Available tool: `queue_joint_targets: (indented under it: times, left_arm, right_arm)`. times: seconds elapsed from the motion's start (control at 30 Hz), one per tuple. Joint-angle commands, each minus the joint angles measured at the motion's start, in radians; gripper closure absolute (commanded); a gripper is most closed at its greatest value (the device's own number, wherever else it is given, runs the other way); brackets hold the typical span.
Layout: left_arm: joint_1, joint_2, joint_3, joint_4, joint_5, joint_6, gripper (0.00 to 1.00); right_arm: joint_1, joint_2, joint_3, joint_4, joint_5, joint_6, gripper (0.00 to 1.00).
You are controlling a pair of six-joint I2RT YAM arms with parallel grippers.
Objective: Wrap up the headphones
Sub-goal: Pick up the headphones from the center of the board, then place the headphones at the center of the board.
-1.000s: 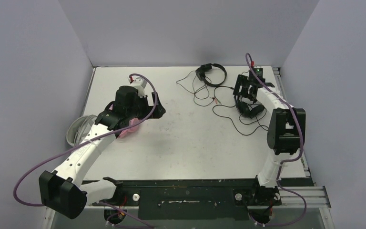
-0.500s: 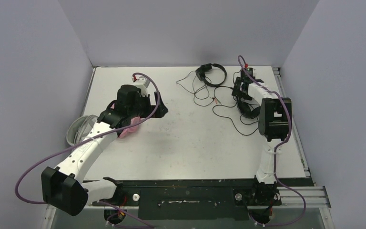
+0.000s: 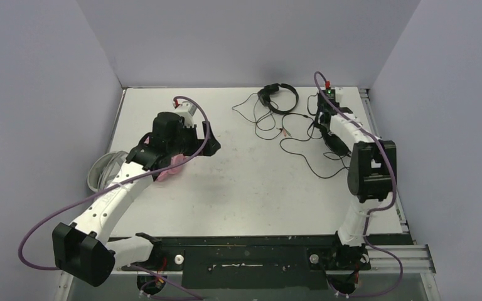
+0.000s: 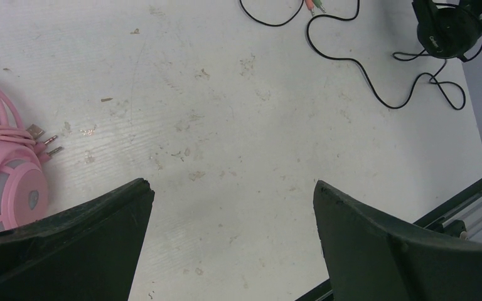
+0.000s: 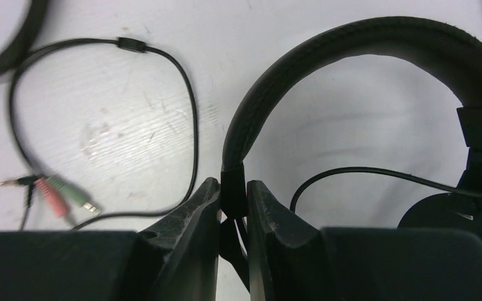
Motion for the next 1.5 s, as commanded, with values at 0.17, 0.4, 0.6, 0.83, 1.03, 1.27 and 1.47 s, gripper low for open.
queue_joint_targets:
  times: [0.17, 0.4, 0.6, 0.83, 1.03, 1.27, 1.47]
  left_arm:
    - [0.003, -0.115, 0.017, -0.007, 0.024, -0.001, 0.03]
    - [0.009, -0.083, 0.014, -0.023, 0.047, -0.072, 0.03]
    - [0.037, -0.026, 0.060, -0.126, -0.054, -0.059, 0.03]
    - [0.082, -0.042, 0.037, -0.180, -0.051, -0.054, 0.03]
    - [0.084, -0.042, -0.009, -0.184, 0.031, -0.041, 0.03]
    - [0.082, -0.010, -0.043, -0.172, 0.046, -0.040, 0.03]
    - [0.040, -0.006, -0.093, -0.092, 0.091, -0.016, 0.03]
  right_arm:
    - [0.169, -0.532, -0.130, 0.027, 0.068, -0.073, 0.95]
    - [0.408, -0.772, -0.282, 0.016, -0.210, -0.112, 0.86]
    - [0.695, -0.750, -0.466, 0.098, -0.242, -0.082, 0.87]
    - [0.928, -0.588, -0.561, 0.225, -0.114, -0.089, 0.88]
    - [1.009, -0.480, -0.562, 0.283, -0.143, -0.167, 0.79]
    - [1.016, -0.502, -0.604, 0.345, -0.184, -0.215, 0.52]
    - [0.979, -0.666, -0.679, 0.405, -0.115, -0.144, 0.26]
